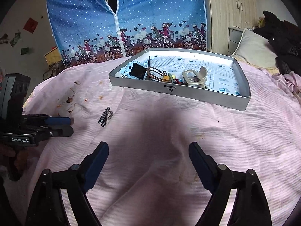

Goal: Organize jewelry
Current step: 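Grasp the black beaded hair clip with the left tool, then grasp the silver ring with the right tool while the left tool holds the black clip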

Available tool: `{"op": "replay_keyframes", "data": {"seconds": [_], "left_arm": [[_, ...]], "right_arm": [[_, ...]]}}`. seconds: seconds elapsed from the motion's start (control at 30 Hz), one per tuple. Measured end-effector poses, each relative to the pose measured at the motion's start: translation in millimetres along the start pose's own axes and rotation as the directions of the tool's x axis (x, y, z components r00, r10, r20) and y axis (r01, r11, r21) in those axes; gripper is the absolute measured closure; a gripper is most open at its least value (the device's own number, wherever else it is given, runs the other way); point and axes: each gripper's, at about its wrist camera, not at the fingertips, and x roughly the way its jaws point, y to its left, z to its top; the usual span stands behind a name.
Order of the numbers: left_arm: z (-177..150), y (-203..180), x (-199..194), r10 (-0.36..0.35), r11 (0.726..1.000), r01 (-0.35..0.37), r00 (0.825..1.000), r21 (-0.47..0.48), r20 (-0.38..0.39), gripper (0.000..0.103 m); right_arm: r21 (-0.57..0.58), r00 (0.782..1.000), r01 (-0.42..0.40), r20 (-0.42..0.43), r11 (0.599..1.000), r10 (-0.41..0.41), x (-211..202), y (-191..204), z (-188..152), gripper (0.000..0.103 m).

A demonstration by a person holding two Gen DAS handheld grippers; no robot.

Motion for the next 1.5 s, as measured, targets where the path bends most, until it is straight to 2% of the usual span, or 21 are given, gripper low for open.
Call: {"op": "replay_keyframes", "data": {"seconds": [0.07,0.2,0.37,0.47,0.83,1.17,1.27,1.5], "left_arm": [[5,0,12,0.020,1.000,-0.020,1.000,0.016,-0.020,0.068],[7,7,27,0.043,0.999,-0.043,0.998,0.011,-0.038,0.075],[9,25,28,0.023,0.998,-0.025,0.999,-0.054,-0.029,0.090],[8,33,25,0.016,0.996,-0.018,1.000,-0.083,-0.027,0.093],[14,67,9,0.043,0.987,-0.042,0.999,-0.153,0.001,0.093],[20,97,-4,0.024,0.973,-0.023,1.000,-0.231,0.001,0.093],[23,100,-6,0.017,0.972,-0.017,1.000,-0.236,-0.002,0.093],[25,105,-8,-0.008,0.968,0.001,1.000,-0.252,-0.027,0.093]], "right_arm": [[-0.024,1.000,-0.007,-0.014,1.000,0.007,7,-1,5,0.030],[-0.044,0.999,-0.031,-0.041,0.999,0.029,22,-3,12,0.044],[-0.075,0.997,-0.042,-0.070,0.996,0.037,39,4,15,0.052],[-0.100,0.995,-0.056,-0.083,0.993,0.048,48,11,17,0.053],[-0.187,0.988,-0.105,-0.133,0.977,0.081,77,38,27,0.054],[-0.259,0.987,-0.136,-0.115,0.956,0.109,90,63,41,0.054],[-0.301,0.984,-0.152,-0.132,0.941,0.117,97,74,44,0.061],[-0.351,0.976,-0.169,-0.192,0.921,0.106,122,90,43,0.065]]}}
